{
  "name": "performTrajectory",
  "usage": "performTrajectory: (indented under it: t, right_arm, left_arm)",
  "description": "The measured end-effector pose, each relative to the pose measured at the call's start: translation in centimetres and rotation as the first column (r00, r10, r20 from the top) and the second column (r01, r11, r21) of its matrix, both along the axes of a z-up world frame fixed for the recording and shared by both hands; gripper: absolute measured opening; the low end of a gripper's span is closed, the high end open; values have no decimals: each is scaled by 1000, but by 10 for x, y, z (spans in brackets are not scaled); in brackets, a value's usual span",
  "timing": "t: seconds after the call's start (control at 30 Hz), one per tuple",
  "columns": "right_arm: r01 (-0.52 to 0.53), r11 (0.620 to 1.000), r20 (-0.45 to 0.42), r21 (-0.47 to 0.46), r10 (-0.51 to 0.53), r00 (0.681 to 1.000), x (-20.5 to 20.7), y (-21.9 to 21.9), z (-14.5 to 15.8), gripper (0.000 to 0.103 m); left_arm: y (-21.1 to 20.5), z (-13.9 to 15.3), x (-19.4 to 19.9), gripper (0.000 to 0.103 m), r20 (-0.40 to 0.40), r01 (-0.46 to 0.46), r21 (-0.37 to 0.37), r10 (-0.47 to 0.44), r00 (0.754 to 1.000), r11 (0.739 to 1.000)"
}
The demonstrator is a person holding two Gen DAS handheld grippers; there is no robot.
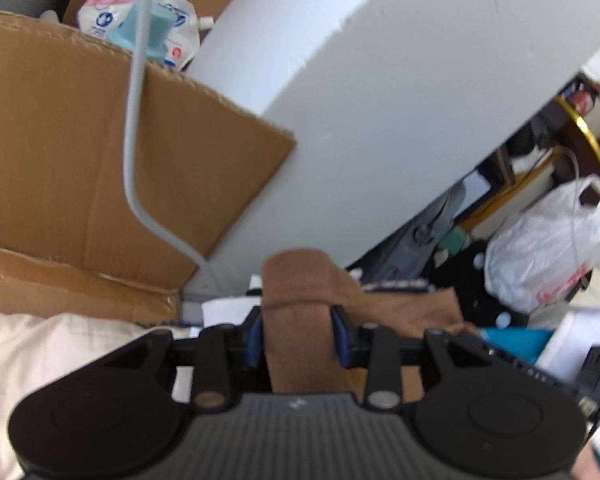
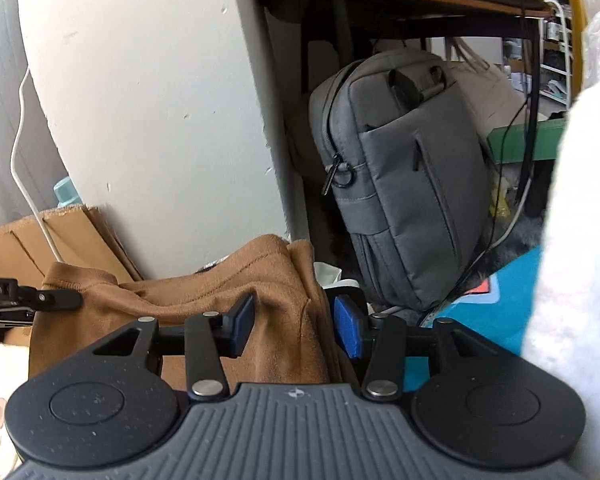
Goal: Fold clothes
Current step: 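Lower the folded shirt onto the clothes pile and open both tools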
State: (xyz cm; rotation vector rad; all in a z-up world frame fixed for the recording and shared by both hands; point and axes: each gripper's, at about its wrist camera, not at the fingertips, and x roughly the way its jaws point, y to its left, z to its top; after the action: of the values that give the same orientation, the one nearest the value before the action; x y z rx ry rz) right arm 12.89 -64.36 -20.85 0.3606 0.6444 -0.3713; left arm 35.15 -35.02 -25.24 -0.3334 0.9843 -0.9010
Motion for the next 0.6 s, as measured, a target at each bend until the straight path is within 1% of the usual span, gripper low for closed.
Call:
performTrajectory:
  t: [0.07,0.1,0.13,0.17,0.2,0.23,0.27,0.37,0.43,0.47,0.5,0.53,0.57,0.6]
  right_arm:
    - [-4,1000,-9,-25,3,1000,-3,3,2,49]
    - [-7,999,-8,-44,7,1000,-3,4,3,46]
    - [-7,998,-4,-62,7,1000,-3,4,4,26]
    - [-1,996,-4,-84,0,1000,-1,3,4,14]
    - [8,995,-9,-103,-9,1000,1,2,4,10]
    - [8,995,-7,-103,-9,1000,3,0,4,7]
    - [8,995,-8,-100,-9,1000,7,-3,3,7]
    - [-5,993,-37,-116,0,999,18,-6,-2,6]
    - [-9,993,-57,-120,2,998,26,-9,-9,6]
    - [-12,992,-71,-125,3,997,30,-11,-13,6]
    - [-15,992,-81,-129,5,997,34,-12,-16,6]
    - [-18,991,-91,-133,6,996,37,-14,-19,6]
    - [-21,991,-104,-136,7,995,41,-15,-23,6]
    - [-23,990,-122,-137,7,993,45,-17,-28,6]
  left_arm:
    - [2,-2,1,37,7,4,2,-4,1000,1000]
    - [2,-2,1,31,12,8,2,-8,1000,1000]
    - [3,-3,2,22,17,15,-4,-15,1000,1000]
    - [3,-3,3,21,23,21,-10,-21,1000,1000]
    - [2,-5,3,17,31,25,-13,-25,999,1000]
    - [1,-4,3,15,37,26,-9,-26,999,1000]
    - [0,-3,3,15,42,26,-6,-26,999,1000]
    - [-2,-11,8,15,16,16,-3,-16,1000,1000]
    - [-3,-19,12,18,-3,5,3,-5,1000,1000]
    - [-3,-21,13,19,-3,5,8,-5,1000,1000]
    - [-3,-25,13,22,6,4,17,-4,1000,1000]
    - [-4,-26,13,31,38,1,30,-2,999,1000]
    - [-4,-26,13,36,69,-3,52,0,998,999]
    - [-4,-25,13,44,94,-10,70,3,996,997]
